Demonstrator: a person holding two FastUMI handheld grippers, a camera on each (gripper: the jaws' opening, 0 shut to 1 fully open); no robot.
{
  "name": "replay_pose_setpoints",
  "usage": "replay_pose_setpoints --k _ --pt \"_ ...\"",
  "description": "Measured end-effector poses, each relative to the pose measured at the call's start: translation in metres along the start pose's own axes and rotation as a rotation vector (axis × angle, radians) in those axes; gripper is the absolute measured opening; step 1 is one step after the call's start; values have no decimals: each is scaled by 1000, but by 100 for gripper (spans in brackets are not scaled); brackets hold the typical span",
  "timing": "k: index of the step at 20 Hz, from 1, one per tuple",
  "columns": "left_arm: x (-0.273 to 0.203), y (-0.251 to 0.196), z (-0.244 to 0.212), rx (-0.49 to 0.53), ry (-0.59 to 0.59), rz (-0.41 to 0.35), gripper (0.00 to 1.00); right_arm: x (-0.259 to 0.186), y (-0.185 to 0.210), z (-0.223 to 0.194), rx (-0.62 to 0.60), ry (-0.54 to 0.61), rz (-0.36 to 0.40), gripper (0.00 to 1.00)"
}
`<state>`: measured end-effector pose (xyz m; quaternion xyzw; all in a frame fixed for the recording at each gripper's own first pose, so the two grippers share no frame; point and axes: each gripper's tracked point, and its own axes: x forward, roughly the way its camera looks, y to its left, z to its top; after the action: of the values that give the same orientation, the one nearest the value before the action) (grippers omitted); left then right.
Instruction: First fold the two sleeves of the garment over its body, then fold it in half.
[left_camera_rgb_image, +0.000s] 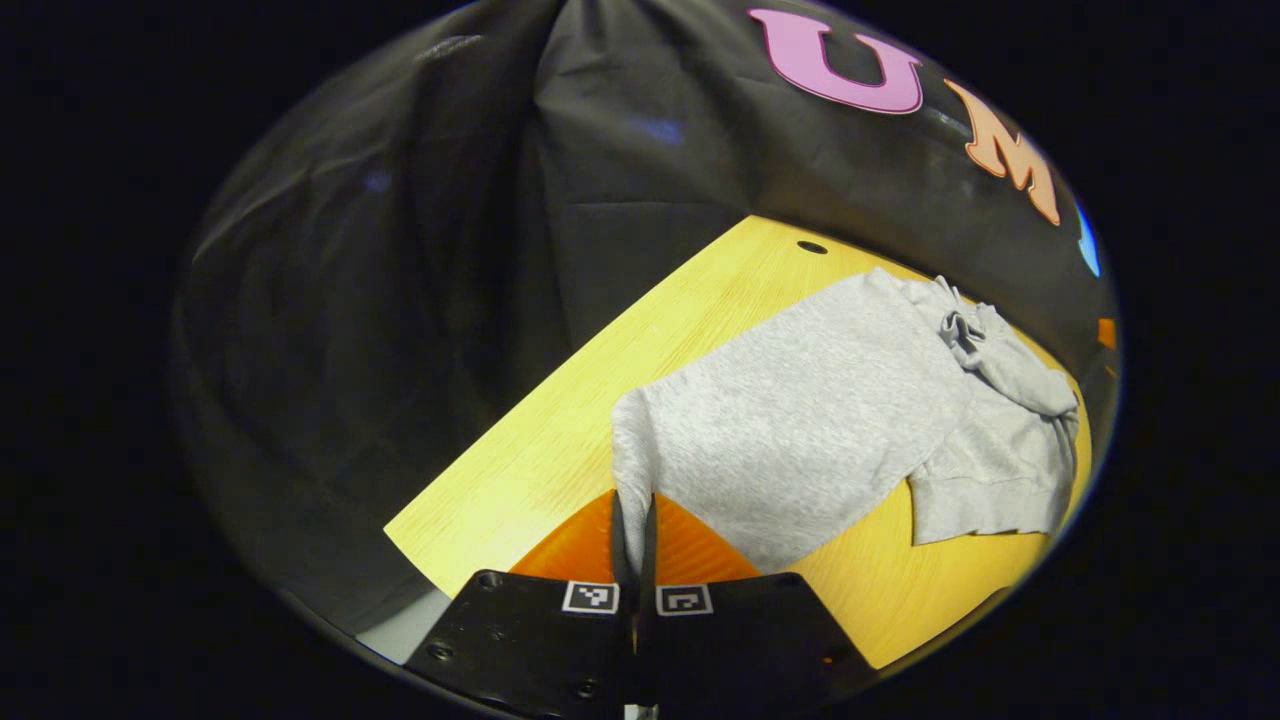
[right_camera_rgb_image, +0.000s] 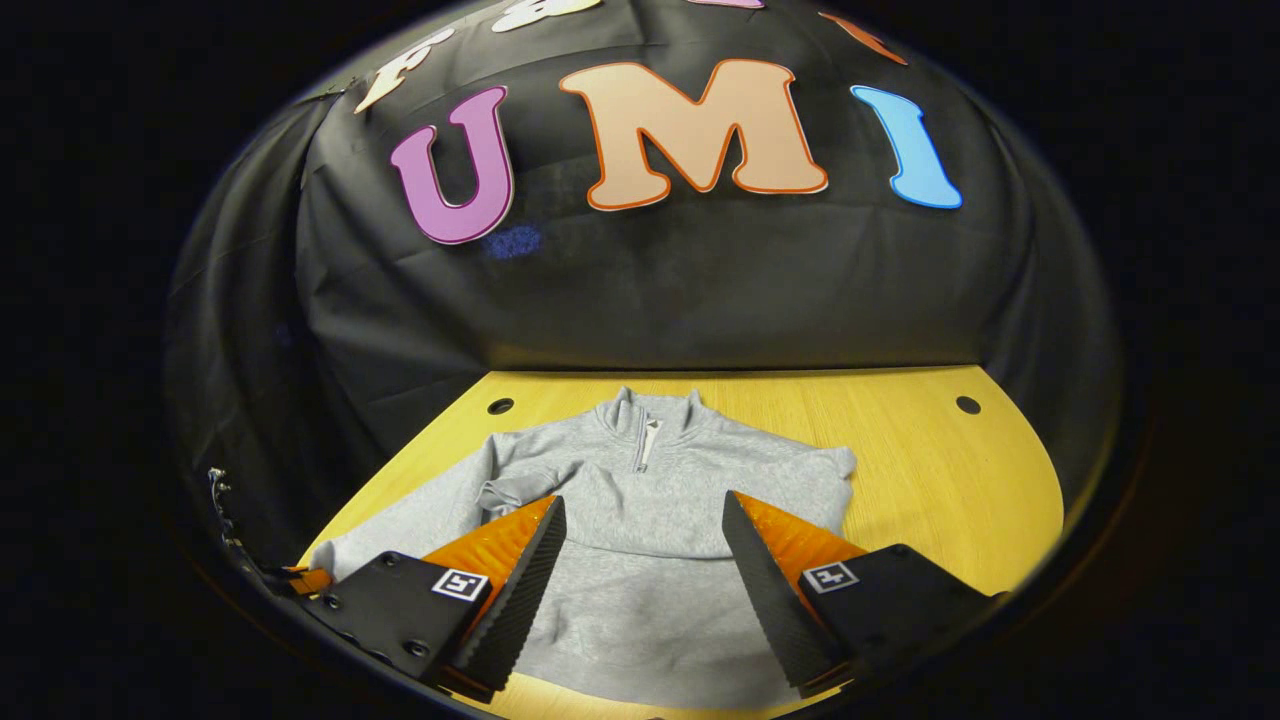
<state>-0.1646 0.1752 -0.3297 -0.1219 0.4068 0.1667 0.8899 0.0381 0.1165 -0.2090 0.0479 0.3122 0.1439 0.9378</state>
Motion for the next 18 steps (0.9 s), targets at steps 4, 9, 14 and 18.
replay_pose_setpoints --k 4,9,14,18 --pt "1 -1 17 -38 3 6 0 -8 -13 7 11 -20 -12 98" --pt "-10 -29 68 -29 -104 -43 0 -20 -36 7 1 -27 -38 98" --pt "-10 -78 121 13 -177 -112 0 -33 -64 10 16 -41 -73 98" --pt "-13 -121 155 65 -223 -174 0 -47 -95 13 54 -56 -116 98"
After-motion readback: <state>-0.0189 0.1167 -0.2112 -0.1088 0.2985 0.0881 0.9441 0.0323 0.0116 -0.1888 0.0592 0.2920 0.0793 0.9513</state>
